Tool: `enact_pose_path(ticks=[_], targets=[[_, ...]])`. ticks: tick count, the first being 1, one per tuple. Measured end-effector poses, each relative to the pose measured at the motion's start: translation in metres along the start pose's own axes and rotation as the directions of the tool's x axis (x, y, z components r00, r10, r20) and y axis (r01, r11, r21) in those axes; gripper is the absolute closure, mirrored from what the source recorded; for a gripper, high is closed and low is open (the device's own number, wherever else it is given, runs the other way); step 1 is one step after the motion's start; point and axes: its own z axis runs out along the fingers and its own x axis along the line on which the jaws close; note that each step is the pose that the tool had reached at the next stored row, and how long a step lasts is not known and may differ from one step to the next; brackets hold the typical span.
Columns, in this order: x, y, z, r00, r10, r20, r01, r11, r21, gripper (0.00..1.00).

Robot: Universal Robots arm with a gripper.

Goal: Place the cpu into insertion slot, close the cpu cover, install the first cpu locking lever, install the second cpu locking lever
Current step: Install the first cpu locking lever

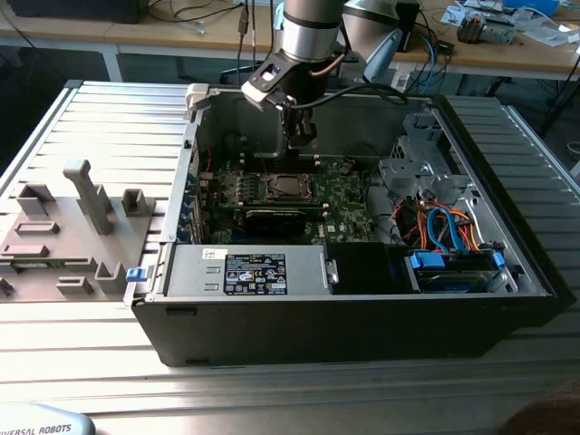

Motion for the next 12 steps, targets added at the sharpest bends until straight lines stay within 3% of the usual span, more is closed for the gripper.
enact_pose_path(ticks=[12], targets=[[0.0000,0.0000,0.0000,0.9984,-0.057,0.0043,0.057,0.9984,-0.0009,0.89]])
